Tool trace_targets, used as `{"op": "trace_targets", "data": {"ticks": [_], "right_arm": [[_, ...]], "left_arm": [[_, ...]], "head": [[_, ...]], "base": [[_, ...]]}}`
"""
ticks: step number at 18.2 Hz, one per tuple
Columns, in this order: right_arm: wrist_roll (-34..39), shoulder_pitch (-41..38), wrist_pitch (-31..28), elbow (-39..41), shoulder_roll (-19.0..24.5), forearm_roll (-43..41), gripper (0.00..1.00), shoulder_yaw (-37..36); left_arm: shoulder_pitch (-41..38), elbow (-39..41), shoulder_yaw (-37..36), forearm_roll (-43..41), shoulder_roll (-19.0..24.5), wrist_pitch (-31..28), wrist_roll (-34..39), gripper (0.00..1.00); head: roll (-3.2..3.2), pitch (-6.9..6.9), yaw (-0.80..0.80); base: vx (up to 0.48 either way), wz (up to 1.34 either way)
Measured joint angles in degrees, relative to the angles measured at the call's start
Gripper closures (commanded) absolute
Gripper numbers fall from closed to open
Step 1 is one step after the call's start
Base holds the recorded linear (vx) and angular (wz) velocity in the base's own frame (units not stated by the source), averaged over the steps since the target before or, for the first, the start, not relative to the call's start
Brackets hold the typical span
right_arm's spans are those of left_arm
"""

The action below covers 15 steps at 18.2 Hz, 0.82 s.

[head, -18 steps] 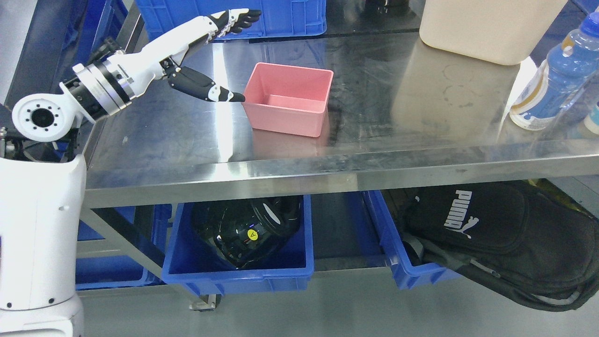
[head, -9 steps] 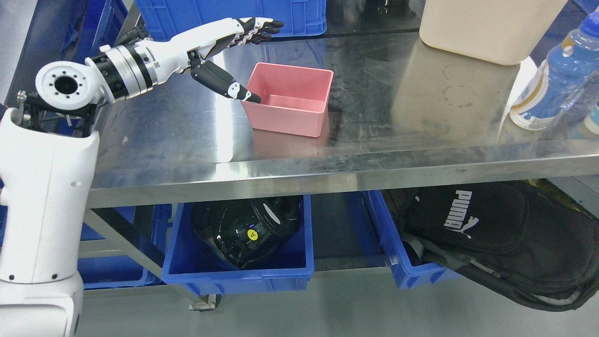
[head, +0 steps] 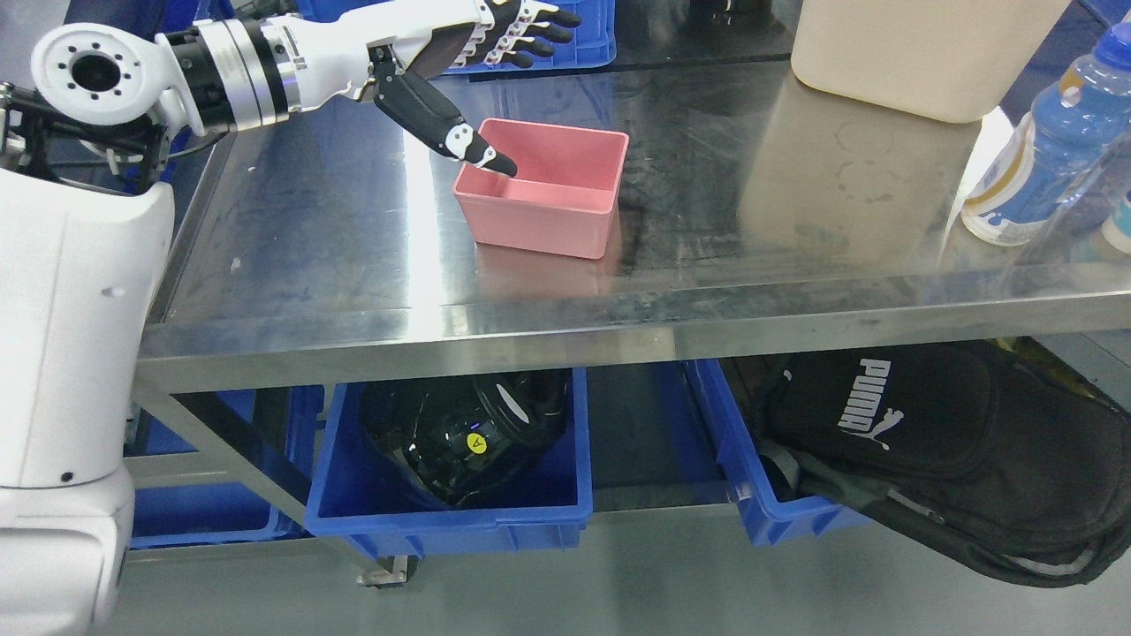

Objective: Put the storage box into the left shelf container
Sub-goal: 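Hook the left hand fingers over the pink box's near rim and grip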

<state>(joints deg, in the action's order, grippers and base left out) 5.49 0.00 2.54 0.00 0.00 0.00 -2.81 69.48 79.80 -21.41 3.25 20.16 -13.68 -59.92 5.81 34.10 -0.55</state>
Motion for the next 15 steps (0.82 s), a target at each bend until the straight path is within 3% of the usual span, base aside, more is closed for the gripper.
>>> {"op": "trace_targets", "data": {"ticks": [15], "right_arm": [[0.0,0.0,0.0,0.0,0.0,0.0,0.00,0.0]], "left_arm": [[-0.1,2.7,-8.5,1.5,5.5,-0.4,-2.8,0.03]], "head": [[0.00,0.00,0.00]], "base": [[0.000,0.00]]}}
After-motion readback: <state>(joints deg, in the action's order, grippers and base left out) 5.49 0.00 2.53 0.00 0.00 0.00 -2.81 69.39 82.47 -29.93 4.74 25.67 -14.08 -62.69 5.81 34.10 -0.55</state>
